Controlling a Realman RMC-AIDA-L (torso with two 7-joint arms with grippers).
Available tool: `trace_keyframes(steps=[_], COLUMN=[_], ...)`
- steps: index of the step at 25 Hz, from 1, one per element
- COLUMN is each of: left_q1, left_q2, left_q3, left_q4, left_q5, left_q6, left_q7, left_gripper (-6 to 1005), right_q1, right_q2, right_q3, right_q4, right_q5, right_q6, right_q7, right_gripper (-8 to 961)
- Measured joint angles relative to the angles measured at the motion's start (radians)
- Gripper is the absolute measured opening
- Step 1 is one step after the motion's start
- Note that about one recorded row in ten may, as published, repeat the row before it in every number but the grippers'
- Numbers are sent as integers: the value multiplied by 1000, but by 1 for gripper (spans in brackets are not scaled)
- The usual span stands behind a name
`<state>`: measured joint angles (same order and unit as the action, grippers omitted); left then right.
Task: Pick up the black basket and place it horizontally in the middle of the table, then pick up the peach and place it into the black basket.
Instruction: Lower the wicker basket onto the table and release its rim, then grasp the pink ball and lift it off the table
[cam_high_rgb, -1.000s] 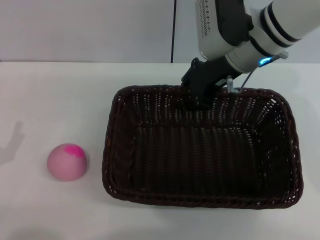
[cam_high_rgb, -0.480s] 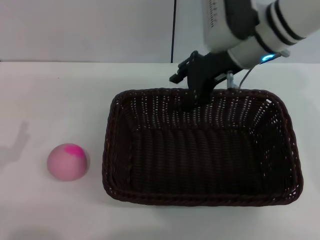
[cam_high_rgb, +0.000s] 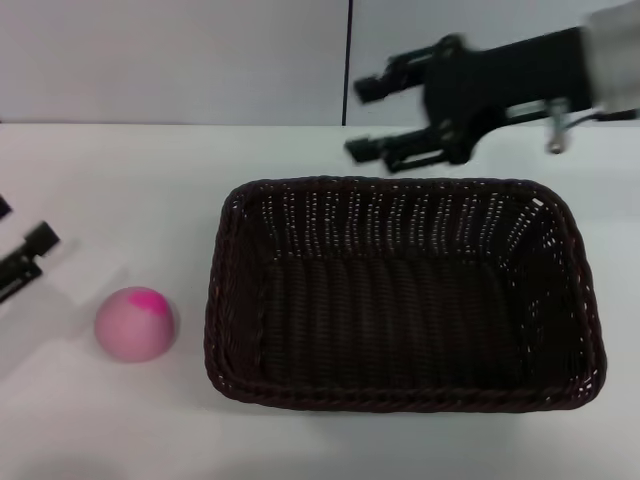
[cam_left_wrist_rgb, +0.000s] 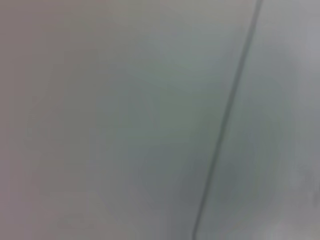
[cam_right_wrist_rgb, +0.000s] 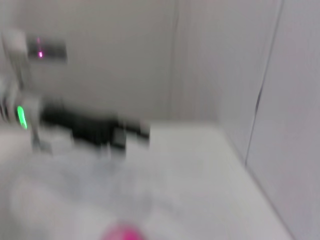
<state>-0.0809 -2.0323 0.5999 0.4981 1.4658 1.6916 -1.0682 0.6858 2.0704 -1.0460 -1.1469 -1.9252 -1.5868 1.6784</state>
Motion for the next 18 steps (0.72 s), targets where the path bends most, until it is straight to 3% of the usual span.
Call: trace_keyframes(steps=[4, 5, 9, 10, 14, 18], left_q1=[-12, -14, -16, -28, -42, -64], left_q2=[-8, -11, -15, -24, -25, -30], left_q3=[-1, -1, 0, 6, 10, 10], left_q4=[108, 120, 136, 162, 159, 147], left_q5=[143, 160, 182, 255, 300, 366], left_q6=[-26, -33, -44, -88, -115, -161], left_q7=[-17, -13, -6, 33, 51, 72], left_gripper=[826, 826, 826, 826, 826, 826], right_q1=[-143, -143, -264, -264, -336, -360], right_q2=[0, 0, 0, 0, -1, -2], right_q3=[150, 150, 309, 309, 396, 458], right_q4=[-40, -40, 54, 54, 156, 215], right_q5=[164, 164, 368, 368, 502, 523], right_q6=[-81, -81, -125, -125, -159, -172], right_q7=[-1, -1, -68, -68, -143, -156], right_gripper=[659, 659, 659, 659, 659, 658])
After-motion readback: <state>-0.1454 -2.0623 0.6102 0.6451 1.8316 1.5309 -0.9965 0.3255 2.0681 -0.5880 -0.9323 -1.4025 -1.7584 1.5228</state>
